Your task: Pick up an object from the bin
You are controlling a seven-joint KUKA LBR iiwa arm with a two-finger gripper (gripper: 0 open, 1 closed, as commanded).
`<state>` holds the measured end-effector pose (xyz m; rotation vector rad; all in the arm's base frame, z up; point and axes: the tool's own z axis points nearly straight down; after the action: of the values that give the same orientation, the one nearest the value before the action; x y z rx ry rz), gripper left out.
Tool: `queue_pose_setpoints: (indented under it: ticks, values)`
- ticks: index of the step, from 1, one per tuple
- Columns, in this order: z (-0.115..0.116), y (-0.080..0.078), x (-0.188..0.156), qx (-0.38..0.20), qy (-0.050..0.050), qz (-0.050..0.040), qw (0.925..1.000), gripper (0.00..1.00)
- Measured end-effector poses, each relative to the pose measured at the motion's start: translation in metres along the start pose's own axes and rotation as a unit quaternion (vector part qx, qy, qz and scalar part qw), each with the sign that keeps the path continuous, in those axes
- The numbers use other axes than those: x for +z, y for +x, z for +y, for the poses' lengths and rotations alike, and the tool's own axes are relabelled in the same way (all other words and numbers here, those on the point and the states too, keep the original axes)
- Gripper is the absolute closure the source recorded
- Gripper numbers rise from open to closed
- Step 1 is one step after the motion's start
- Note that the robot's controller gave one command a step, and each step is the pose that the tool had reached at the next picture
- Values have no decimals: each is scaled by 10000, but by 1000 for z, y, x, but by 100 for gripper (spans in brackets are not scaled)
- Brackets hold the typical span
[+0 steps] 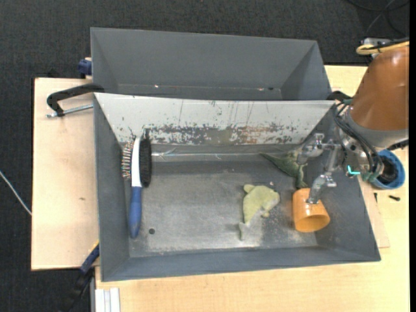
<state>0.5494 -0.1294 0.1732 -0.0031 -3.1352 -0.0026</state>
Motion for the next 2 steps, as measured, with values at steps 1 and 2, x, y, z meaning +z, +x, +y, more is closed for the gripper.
queue_pose_setpoints:
  ticks: [1, 2]
  values:
    - [57, 17, 102, 436, -13, -25, 9990, 0]
    - [54, 15, 99, 441, 5, -48, 9990, 100]
